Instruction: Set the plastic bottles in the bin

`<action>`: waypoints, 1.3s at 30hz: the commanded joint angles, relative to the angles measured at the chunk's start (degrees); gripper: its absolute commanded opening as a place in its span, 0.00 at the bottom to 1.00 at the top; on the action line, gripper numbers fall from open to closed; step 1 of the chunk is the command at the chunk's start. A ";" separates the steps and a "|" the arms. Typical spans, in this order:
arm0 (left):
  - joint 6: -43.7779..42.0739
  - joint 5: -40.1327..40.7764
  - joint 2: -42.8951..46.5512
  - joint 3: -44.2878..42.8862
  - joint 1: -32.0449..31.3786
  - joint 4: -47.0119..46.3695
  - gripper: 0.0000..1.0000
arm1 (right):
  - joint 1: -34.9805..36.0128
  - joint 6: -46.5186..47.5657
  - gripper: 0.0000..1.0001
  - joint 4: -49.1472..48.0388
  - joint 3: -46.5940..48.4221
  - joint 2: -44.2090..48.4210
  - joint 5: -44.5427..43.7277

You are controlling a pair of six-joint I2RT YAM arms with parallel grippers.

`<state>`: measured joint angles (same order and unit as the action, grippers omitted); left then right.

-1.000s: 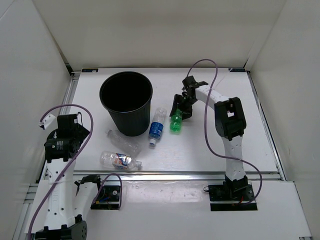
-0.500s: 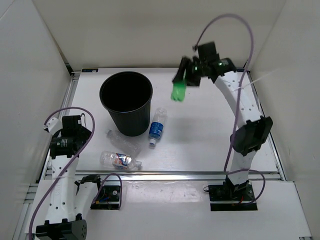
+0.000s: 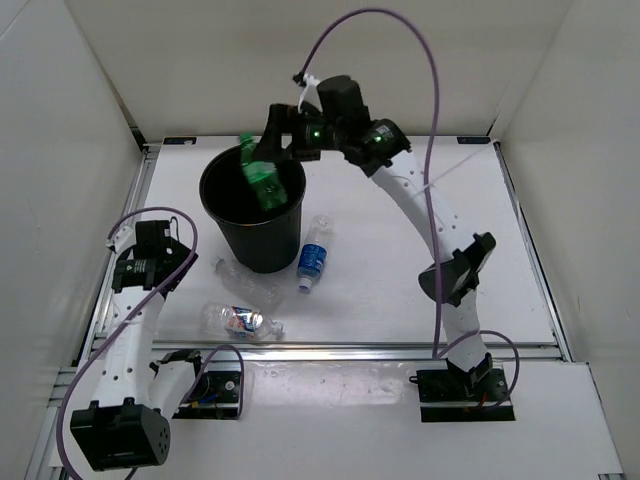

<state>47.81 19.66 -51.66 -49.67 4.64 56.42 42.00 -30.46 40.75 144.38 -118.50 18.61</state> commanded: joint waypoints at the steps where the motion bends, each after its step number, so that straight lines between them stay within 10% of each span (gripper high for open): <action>1: -0.35 -5.85 0.24 1.24 -0.25 -3.51 1.00 | -1.21 2.15 1.00 3.63 -1.44 3.78 -2.24; 21: -0.98 -30.55 -9.07 -10.54 0.28 19.07 1.00 | -11.24 3.38 1.00 5.56 -23.35 19.18 -2.97; 39: 8.97 -30.65 -7.84 11.60 0.28 6.52 1.00 | -11.85 4.44 1.00 9.08 -24.14 17.42 0.90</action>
<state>55.09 -12.56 -58.76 -39.79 4.75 69.47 30.79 -27.55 49.71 119.83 -101.95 17.43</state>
